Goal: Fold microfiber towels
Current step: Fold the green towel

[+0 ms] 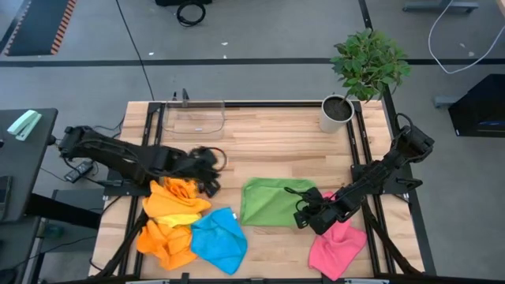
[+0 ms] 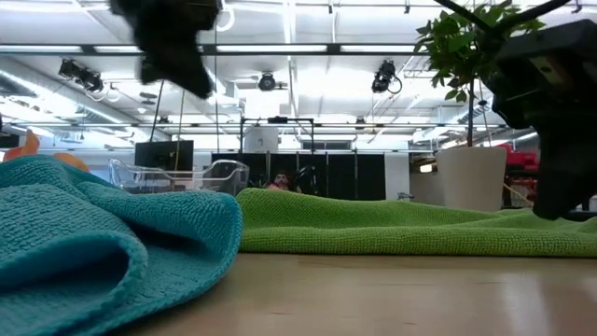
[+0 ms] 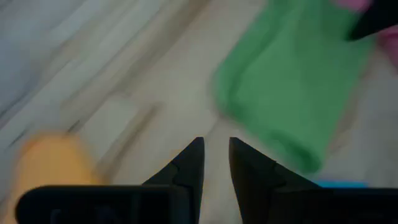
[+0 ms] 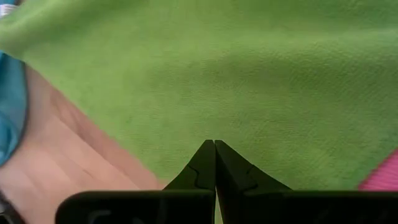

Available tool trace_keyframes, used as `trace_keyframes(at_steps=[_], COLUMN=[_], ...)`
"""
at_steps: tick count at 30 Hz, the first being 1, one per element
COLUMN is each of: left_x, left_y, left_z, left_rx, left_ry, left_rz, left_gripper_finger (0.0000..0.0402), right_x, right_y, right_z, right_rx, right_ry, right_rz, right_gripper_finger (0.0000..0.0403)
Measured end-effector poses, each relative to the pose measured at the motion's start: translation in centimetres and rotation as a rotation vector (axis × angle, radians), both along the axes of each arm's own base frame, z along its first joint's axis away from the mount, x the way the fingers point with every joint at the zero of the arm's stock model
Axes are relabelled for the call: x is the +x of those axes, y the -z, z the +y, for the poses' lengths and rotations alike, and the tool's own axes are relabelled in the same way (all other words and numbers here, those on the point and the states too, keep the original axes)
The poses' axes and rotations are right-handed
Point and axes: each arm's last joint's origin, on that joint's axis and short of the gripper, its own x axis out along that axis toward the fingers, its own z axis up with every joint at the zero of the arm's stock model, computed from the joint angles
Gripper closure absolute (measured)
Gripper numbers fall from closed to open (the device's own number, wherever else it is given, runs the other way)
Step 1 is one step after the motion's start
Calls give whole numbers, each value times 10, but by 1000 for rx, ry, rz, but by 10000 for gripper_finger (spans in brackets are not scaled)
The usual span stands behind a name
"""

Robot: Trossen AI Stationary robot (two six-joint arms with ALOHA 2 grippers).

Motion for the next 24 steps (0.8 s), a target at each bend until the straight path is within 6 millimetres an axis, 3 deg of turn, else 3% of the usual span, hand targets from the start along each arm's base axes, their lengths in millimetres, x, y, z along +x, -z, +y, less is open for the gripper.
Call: trace_keyframes(at_steps=[5, 10, 17, 24], left_x=[57, 89, 98, 92], left_y=[37, 84, 130, 140], left_z=[-6, 0, 11, 19], left_rx=[-45, -105, -144, -168], left_ry=[173, 216, 195, 145], left_rz=[-100, -88, 46, 163], left_gripper_finger=[388, 389, 392, 395], right_x=[0, 4, 14, 23], right_y=[5, 8, 10, 11], right_z=[-4, -18, -37, -68], right_rx=[-42, -99, -162, -259], right_ry=[-10, 5, -25, -83], right_rz=[41, 84, 117, 195], right_gripper_finger=[398, 398, 398, 398])
